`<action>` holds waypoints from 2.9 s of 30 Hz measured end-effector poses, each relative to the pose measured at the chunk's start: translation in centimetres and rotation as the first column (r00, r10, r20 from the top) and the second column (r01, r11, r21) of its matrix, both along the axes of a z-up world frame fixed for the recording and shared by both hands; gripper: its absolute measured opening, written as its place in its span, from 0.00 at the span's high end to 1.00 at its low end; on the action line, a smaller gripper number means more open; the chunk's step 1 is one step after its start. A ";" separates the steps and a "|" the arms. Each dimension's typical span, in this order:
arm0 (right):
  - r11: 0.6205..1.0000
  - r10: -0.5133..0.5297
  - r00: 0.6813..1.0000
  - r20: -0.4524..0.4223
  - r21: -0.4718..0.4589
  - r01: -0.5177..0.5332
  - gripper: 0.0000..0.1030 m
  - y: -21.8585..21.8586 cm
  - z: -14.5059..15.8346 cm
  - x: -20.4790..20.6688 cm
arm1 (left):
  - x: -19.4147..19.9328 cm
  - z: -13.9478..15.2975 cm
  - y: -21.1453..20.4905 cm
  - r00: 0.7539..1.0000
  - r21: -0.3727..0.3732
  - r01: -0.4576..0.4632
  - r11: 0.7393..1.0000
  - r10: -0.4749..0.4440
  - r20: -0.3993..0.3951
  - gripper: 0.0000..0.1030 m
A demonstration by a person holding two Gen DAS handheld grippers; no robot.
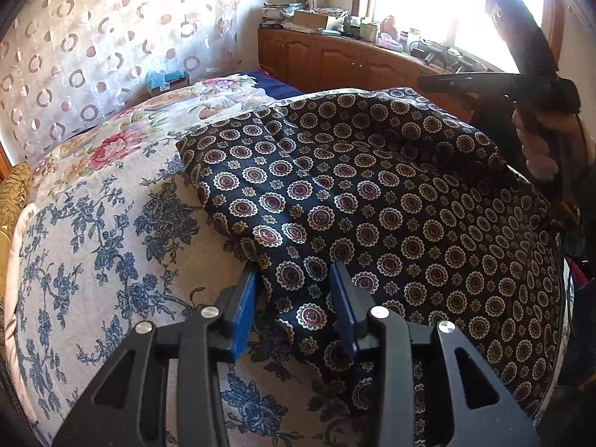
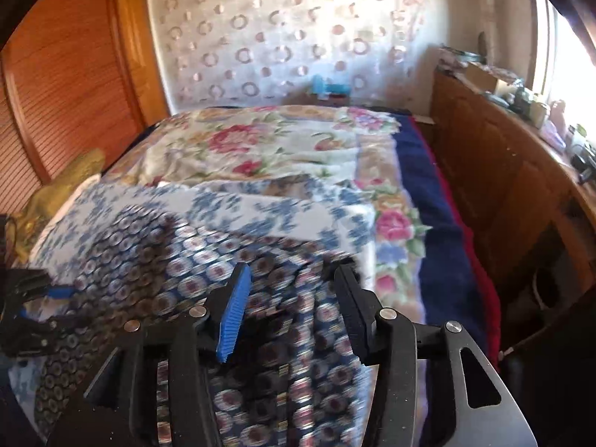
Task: Fold small clothes
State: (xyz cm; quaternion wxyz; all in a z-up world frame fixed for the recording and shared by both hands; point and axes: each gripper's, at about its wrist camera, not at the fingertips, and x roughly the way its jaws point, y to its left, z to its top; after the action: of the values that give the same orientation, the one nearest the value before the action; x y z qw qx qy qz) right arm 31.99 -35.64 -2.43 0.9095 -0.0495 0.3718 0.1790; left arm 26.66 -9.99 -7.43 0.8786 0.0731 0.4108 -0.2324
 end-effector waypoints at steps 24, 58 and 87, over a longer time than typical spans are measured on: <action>0.997 0.021 1.000 -0.023 -0.068 -0.022 0.99 1.2 -1.0 3.3 | -0.2 0.1 -1.3 1.000 0.019 0.027 0.999 -0.027 0.003 0.49; 0.992 -0.025 0.998 -0.064 -0.123 0.017 0.56 -0.5 -3.5 -10.3 | -4.8 1.5 1.3 0.998 -0.008 -0.068 0.998 0.069 0.017 0.47; 0.992 -0.118 0.990 0.079 -0.034 0.121 0.46 -4.2 -3.2 -19.5 | -13.8 1.0 0.9 0.998 -0.085 -0.025 0.996 0.020 -0.058 0.52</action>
State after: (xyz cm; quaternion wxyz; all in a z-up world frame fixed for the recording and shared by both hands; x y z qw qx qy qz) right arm 12.50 -39.79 -5.62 0.9312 -0.0515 0.3420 0.1149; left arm 12.88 -9.10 -6.40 0.8713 0.0238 0.4264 -0.2418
